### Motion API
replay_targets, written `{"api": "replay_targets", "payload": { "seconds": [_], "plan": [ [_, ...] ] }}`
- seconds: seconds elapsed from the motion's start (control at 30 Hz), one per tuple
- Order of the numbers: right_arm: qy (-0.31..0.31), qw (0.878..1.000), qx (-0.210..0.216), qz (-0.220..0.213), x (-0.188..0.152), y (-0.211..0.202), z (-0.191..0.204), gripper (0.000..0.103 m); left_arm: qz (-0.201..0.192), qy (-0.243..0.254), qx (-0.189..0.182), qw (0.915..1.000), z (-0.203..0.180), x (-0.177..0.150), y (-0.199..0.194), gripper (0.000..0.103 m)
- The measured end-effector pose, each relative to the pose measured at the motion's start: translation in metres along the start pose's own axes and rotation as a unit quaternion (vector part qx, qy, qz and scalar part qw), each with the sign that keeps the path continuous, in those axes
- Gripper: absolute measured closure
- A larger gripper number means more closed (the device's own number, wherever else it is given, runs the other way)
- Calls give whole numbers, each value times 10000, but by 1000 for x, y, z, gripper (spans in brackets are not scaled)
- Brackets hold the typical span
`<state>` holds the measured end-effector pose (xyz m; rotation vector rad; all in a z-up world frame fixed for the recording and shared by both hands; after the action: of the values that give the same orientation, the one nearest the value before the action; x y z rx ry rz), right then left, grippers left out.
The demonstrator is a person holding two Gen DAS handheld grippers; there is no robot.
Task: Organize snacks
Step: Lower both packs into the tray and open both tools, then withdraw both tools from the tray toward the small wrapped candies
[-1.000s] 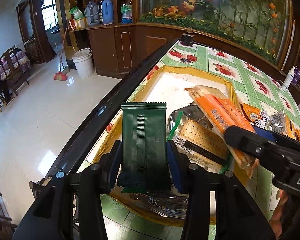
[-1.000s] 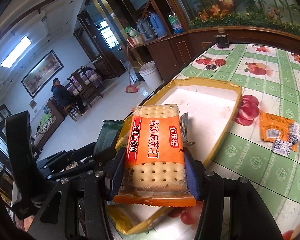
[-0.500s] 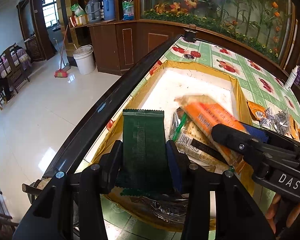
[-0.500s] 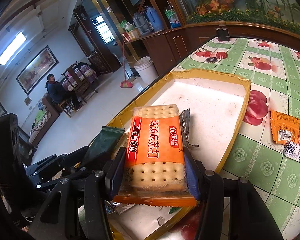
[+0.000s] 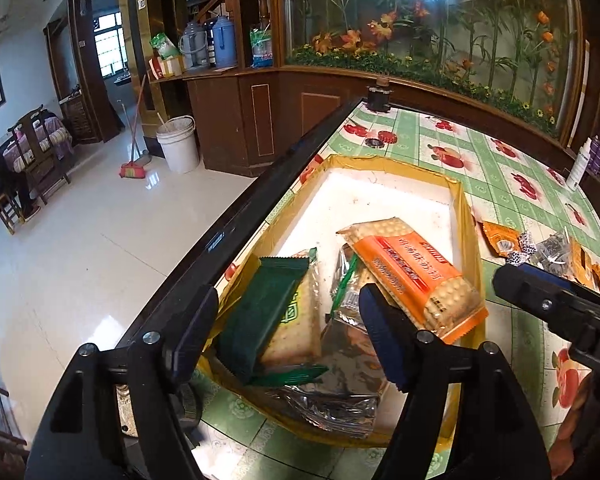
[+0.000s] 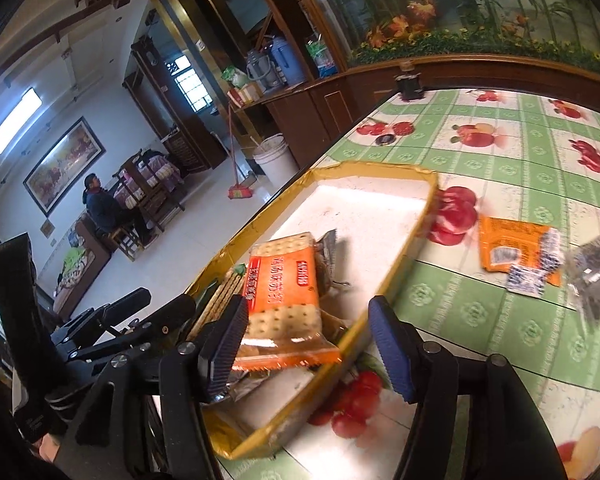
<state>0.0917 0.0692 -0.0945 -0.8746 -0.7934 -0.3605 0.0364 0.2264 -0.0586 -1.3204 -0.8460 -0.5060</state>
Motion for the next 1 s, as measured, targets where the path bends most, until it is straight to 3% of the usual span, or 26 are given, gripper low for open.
{"api": "replay_targets", "payload": {
  "seconds": [0.17, 0.3, 0.57, 0.8, 1.0],
  "plan": [
    [156, 9995, -185, -198, -4, -33, -24, 34, -46, 74, -38, 10000, -12, 3, -9, 30],
    [357, 9978, -447, -334, -10, -57, -50, 23, -80, 172, -69, 9998, -24, 3, -16, 30],
    [788, 9921, -856, -464, -34, -103, -104, 22, -157, 268, -94, 9995, -47, 5, -30, 23],
    [1160, 9813, -1389, -665, -54, -150, -153, 22, 106, 338, -455, 9983, -87, -5, -30, 23],
    [1369, 9719, -1742, -799, -68, -179, -188, 22, 318, 740, -832, 9933, -142, -20, -30, 23]
  ]
}}
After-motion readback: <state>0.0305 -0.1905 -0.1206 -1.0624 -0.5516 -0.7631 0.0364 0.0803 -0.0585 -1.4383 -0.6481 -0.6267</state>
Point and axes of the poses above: each gripper's, at about its wrist camera, not at the fingertips, and y roughly the way its jaws point, z to its left, x to its top, the point moved 7 cm from there along y, roughly the way its jaws point, and after that the axes turned 5 degrees about -z, right-handed, at the moved point
